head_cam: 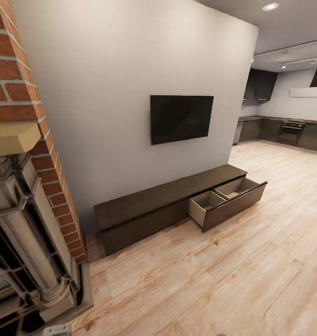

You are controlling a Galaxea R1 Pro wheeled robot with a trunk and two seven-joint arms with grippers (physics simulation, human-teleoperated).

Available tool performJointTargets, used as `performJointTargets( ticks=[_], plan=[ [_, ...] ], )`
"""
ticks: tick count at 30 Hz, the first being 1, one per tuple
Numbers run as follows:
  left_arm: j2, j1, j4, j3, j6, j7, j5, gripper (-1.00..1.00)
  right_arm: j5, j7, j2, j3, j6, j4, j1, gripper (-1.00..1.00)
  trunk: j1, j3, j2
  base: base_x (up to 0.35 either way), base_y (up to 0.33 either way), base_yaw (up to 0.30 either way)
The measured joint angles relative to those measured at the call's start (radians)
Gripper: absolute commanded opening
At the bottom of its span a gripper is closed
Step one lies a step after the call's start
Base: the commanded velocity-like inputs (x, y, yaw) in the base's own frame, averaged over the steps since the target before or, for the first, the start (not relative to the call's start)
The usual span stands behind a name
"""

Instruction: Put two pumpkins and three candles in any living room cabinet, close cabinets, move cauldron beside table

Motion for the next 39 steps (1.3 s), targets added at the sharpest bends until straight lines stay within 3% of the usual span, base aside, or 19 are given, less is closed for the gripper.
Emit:
performJointTargets(
  ticks=[39],
  plan=[
    [0.0,-0.001,0.0,-0.001,-0.005,0.0,-0.001,-1.0,0.0,0.0,-0.001,-0.002,-0.017,0.0,0.0,-1.0,0.0,-0.021,0.0,0.0,0.0,-0.261]
  ],
)
